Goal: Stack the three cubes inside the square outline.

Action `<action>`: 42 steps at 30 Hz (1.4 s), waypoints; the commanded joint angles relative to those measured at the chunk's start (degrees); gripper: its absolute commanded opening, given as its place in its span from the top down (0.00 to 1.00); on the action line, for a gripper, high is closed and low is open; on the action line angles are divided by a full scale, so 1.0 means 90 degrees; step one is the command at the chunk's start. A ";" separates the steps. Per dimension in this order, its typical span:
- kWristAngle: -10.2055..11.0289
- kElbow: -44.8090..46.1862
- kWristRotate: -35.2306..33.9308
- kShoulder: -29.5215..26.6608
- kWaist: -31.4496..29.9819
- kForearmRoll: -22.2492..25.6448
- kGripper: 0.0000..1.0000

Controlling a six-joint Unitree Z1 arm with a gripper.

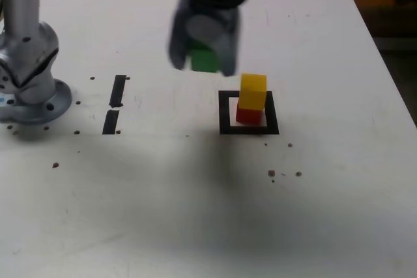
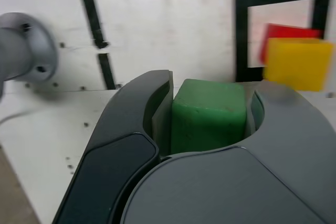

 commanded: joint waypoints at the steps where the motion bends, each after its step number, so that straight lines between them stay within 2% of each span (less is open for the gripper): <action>1: 0.0070 -0.0988 0.0043 0.0029 0.0035 0.0098 0.81; 8: 0.0163 -0.1004 0.0167 0.0216 0.0165 0.0098 0.81; 17: 0.0033 -0.0948 0.0347 0.0663 0.0344 0.0082 0.81; 25: 0.0023 -0.1050 0.0481 0.0955 0.0501 0.0039 0.81; 42: -0.0143 -0.1106 0.0575 0.1182 0.0596 0.0000 0.78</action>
